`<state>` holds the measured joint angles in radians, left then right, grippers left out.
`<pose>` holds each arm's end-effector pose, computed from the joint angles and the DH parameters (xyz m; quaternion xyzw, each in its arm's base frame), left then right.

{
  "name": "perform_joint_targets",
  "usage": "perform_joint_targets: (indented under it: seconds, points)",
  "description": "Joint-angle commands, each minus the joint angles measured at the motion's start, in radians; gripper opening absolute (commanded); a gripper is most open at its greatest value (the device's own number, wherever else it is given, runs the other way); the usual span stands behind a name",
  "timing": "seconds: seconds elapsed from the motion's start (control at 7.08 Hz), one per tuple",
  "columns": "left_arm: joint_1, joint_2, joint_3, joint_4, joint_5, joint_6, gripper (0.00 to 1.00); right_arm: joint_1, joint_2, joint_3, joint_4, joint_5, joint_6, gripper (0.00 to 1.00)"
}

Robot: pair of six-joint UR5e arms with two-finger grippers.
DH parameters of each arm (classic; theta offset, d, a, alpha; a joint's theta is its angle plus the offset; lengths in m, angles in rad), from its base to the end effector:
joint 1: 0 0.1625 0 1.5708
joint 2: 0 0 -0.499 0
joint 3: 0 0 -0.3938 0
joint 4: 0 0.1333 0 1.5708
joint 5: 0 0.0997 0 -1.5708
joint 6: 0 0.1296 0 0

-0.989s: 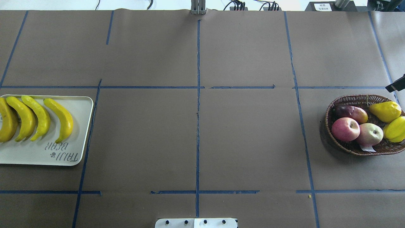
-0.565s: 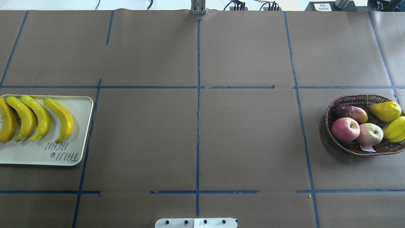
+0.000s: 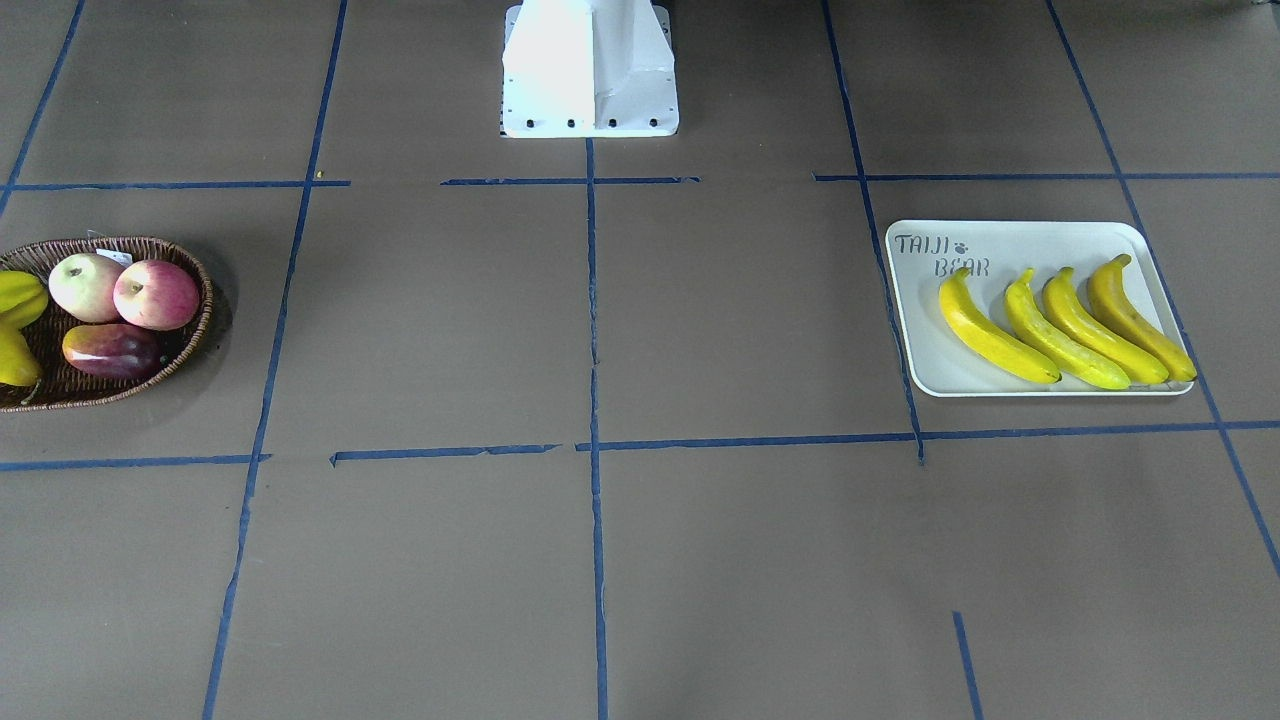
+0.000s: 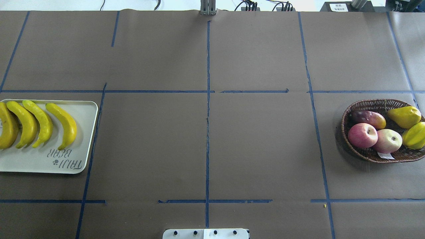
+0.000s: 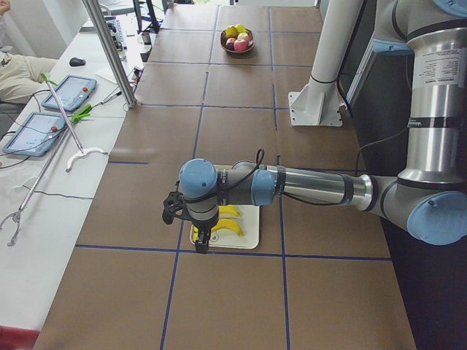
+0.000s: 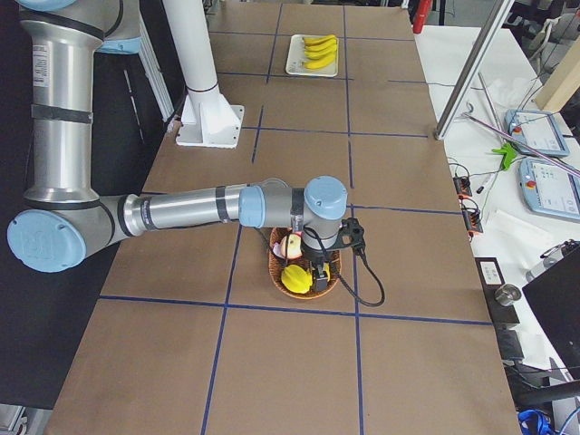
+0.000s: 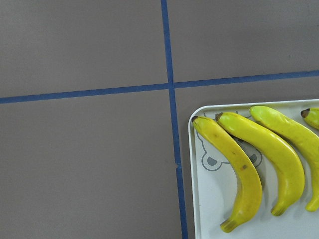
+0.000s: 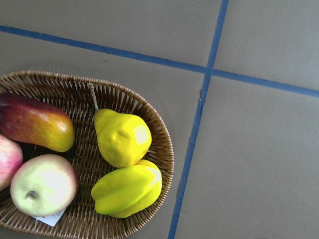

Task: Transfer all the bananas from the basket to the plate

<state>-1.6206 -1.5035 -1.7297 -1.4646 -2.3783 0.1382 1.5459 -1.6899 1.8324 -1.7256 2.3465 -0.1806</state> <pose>-0.0624 -0.4544 0.7154 0.0302 0.3918 0.0378 0.9188 0.0319 -0.4300 0.6958 0.0237 -0.3775 -0.0926 0.9211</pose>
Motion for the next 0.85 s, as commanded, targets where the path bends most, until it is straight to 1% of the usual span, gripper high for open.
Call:
perform_joint_targets:
  seconds: [0.0, 0.14, 0.42, 0.57, 0.71]
  points:
    - [0.004, 0.035, 0.001, -0.010, -0.004, -0.009, 1.00, 0.020, -0.045, 0.010, 0.007, 0.001, 0.007, 0.99]
    - [0.004, 0.034, 0.008, -0.010, -0.010, -0.018, 1.00, 0.020, -0.044, 0.007, 0.008, -0.001, 0.010, 0.99]
    - [0.004, 0.028, -0.033, -0.008, -0.001, -0.012, 1.00, 0.019, -0.036, 0.011, 0.011, -0.045, 0.021, 0.99]
    - [0.005, 0.035, -0.034, -0.008, 0.004, -0.011, 1.00, 0.017, -0.033, 0.011, 0.011, -0.044, 0.021, 0.99]
    - [0.008, 0.035, -0.047, -0.008, 0.020, -0.009, 1.00, 0.016, -0.036, 0.008, 0.035, -0.043, 0.021, 0.99]
